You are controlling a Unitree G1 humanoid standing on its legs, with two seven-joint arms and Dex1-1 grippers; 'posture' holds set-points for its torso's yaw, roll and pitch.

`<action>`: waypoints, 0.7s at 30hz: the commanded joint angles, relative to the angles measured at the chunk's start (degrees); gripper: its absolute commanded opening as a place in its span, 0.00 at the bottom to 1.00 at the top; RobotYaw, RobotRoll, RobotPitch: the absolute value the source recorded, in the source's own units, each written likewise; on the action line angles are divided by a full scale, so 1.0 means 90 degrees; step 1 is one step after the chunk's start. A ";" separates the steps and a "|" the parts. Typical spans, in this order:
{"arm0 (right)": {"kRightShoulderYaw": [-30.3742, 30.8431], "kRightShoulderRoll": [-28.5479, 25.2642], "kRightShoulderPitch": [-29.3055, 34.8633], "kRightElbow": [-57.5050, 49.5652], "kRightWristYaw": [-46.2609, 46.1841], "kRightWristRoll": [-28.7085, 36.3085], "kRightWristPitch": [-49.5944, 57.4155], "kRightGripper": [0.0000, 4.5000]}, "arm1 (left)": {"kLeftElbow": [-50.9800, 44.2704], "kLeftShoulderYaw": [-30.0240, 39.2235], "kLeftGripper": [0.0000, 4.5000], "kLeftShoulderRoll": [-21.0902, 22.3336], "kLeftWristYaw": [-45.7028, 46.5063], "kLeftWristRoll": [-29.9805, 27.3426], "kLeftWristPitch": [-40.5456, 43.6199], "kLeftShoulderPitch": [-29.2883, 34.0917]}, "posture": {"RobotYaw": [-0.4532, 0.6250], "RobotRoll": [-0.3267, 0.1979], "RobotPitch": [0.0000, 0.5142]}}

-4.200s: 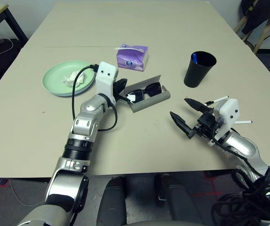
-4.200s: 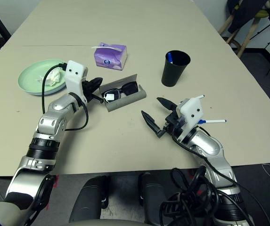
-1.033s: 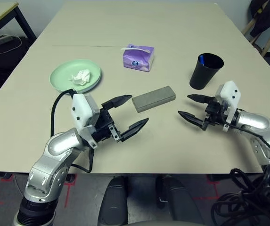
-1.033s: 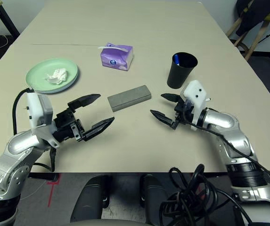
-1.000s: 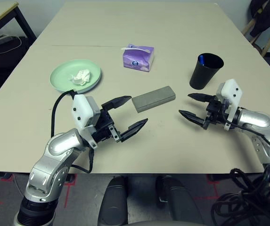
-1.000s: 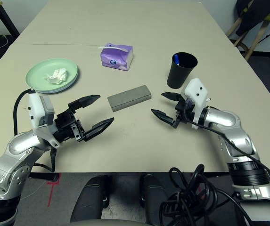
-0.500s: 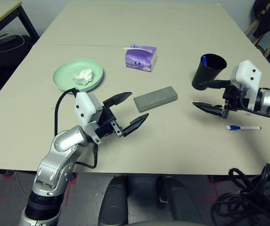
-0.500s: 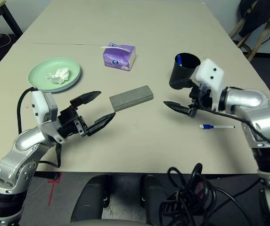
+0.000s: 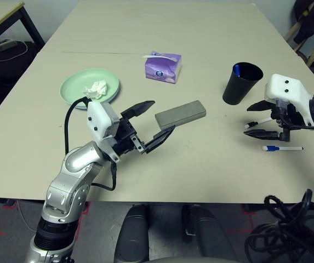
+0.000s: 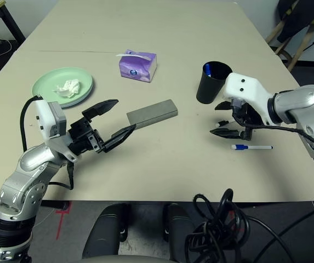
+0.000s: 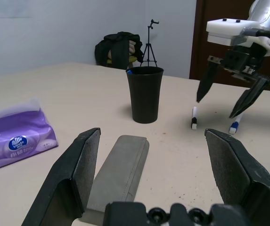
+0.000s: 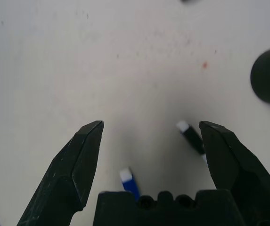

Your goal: Organize and tidy the items on the table.

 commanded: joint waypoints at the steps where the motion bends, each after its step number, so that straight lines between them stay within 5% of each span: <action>1: 0.0234 -0.0183 -0.0073 0.0153 0.0362 -0.0284 -0.0196 1.00 | 0.0049 -0.0055 1.00 0.0001 -0.0002 -0.0017 0.0055 0.0018 | 0.50 0.62 0.26; 21: 0.1102 0.0245 -0.0829 0.1160 0.1452 -0.1855 -0.2277 1.00 | 0.0033 -0.0058 1.00 0.0052 -0.0002 -0.0039 0.0178 -0.0066 | 0.49 0.62 0.30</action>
